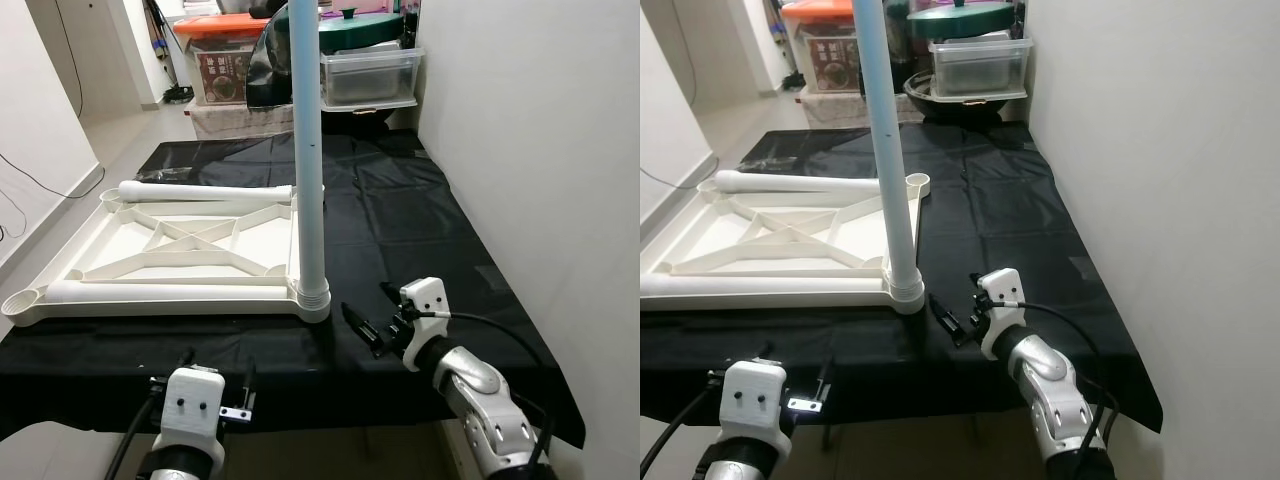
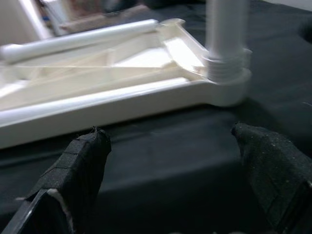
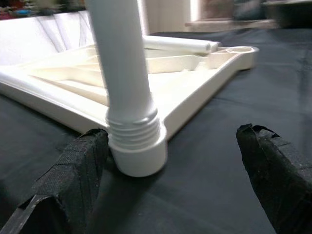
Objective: Building children table
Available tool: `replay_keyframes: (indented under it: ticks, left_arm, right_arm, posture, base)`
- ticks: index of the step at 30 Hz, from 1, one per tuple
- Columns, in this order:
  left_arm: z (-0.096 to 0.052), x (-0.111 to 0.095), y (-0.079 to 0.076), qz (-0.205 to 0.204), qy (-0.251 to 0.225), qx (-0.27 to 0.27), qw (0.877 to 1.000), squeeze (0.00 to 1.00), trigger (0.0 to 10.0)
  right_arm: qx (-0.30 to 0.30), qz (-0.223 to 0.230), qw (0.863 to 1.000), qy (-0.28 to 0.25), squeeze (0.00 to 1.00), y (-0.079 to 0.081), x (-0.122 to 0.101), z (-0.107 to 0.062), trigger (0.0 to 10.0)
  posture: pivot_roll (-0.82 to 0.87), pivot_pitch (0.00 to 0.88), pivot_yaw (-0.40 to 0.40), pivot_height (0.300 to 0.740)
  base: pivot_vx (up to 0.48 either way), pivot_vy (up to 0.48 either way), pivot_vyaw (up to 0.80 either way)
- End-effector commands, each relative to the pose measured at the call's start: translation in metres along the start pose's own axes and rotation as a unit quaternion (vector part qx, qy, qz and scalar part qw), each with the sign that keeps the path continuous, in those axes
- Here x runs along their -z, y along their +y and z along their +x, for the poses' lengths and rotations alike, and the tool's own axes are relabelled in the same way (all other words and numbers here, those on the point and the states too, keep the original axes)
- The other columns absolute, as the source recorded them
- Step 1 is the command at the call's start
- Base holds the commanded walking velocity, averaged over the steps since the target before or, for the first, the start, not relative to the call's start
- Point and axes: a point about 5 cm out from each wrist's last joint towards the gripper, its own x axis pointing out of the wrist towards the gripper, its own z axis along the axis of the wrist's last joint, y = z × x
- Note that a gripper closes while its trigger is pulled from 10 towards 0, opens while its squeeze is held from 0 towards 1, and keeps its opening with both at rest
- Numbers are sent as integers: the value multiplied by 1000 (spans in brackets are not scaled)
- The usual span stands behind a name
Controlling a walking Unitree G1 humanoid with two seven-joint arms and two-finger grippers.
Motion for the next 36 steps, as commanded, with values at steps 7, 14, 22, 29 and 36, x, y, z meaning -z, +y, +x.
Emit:
replay_keyframes:
  ticks: [7, 14, 22, 29, 36]
  left_arm:
    - [-4, 2, -11, -2, 12, 33, 999, 0, 10000]
    - [-11, -2, -15, 2, 9, 41, 999, 0, 10000]
    - [-13, -6, -17, 1, 2, 43, 999, 0, 10000]
    - [-13, -8, -18, 8, -4, 46, 999, 0, 10000]
    - [-11, -8, -19, 9, -4, 46, 999, 0, 10000]
  right_arm:
    - [-49, -6, 998, -48, 0, -16, -36, 25, 10000]
    - [-89, -9, 995, -54, 0, -14, -46, 38, 10000]
    - [-118, -13, 991, -62, 0, -8, -52, 52, 10000]
    - [-135, -16, 989, -65, 0, -1, -54, 63, 10000]
    - [-135, -23, 988, -77, 0, 6, -64, 81, 10000]
  posture:
    - [71, 31, 12, 740]
    - [82, 64, 9, 740]
    - [89, 75, 2, 740]
    - [93, 77, -4, 740]
    - [98, 72, -10, 740]
  base:
    - [0, 0, 0]
    - [0, 0, 0]
    - [0, 0, 0]
    - [0, 0, 0]
    - [0, 0, 0]
